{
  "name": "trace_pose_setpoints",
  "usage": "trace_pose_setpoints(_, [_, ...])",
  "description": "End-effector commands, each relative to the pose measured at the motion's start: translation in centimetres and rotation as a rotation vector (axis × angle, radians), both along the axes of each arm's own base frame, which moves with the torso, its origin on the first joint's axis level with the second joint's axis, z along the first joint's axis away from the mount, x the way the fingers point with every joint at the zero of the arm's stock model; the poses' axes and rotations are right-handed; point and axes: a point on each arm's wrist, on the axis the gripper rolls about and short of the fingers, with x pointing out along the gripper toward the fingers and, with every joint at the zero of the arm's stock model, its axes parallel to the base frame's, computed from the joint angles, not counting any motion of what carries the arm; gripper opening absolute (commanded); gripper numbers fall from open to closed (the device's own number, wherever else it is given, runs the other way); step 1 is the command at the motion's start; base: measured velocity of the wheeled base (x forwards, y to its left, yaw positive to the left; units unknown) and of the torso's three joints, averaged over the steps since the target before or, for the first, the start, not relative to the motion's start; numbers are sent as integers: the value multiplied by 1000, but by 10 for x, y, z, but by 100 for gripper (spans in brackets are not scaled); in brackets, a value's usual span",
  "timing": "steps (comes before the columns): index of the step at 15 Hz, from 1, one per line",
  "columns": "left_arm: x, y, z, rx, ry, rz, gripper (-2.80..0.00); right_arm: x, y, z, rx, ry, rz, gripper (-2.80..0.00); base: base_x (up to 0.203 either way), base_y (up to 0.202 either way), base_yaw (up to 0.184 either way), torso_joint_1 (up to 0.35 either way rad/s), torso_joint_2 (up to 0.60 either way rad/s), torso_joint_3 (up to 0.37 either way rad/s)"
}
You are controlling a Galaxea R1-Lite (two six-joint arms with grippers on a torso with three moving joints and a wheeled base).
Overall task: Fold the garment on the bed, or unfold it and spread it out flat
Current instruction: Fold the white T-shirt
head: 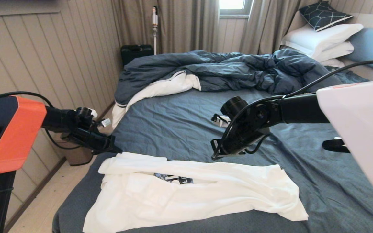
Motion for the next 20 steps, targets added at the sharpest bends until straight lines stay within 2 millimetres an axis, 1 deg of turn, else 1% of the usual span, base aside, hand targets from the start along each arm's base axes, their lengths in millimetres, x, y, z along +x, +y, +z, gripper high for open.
trace_pose_setpoints(1, [-5,0,5,0,-2,-7,-280,-1,1,1,2,3,2,-280,0,0,0,0,0,0])
trace_pose_setpoints(3, [-7,0,9,2,-10,-11,-280,-1,0,1,2,2,2,-280,0,0,0,0,0,0])
trace_pose_setpoints(4, [-8,1,18,1,-29,-10,-280,-1,0,1,3,1,2,-280,0,0,0,0,0,0])
trace_pose_setpoints(5, [-9,1,21,0,-36,-10,-280,-2,0,2,4,0,1,-280,0,0,0,0,0,0])
trace_pose_setpoints(6, [-12,0,33,-1,-60,-10,-280,-3,-1,6,6,-5,1,-280,0,0,0,0,0,0])
trace_pose_setpoints(7, [-16,0,45,-3,-74,-11,-280,-5,-2,8,7,-9,0,-280,0,0,0,0,0,0])
trace_pose_setpoints(9, [-29,-1,61,-40,-73,-34,-280,-10,-4,12,7,-8,-1,-280,0,0,0,0,0,0])
trace_pose_setpoints(11, [-41,-2,66,-67,-51,-50,-280,-14,-5,16,9,-9,-3,-280,0,0,0,0,0,0])
trace_pose_setpoints(14, [-63,-2,80,-73,-51,-59,-280,-22,-8,21,9,-9,-3,-280,0,0,0,0,0,0])
trace_pose_setpoints(18, [-109,-2,90,-69,-45,-113,-280,-35,-14,26,7,-1,-5,-280,0,0,0,0,0,0])
trace_pose_setpoints(19, [-115,-3,91,-66,-47,-121,-280,-37,-14,27,6,1,-5,-280,0,0,0,0,0,0])
trace_pose_setpoints(20, [-129,-3,93,-64,-42,-128,-280,-43,-17,29,4,5,-5,-280,0,0,0,0,0,0])
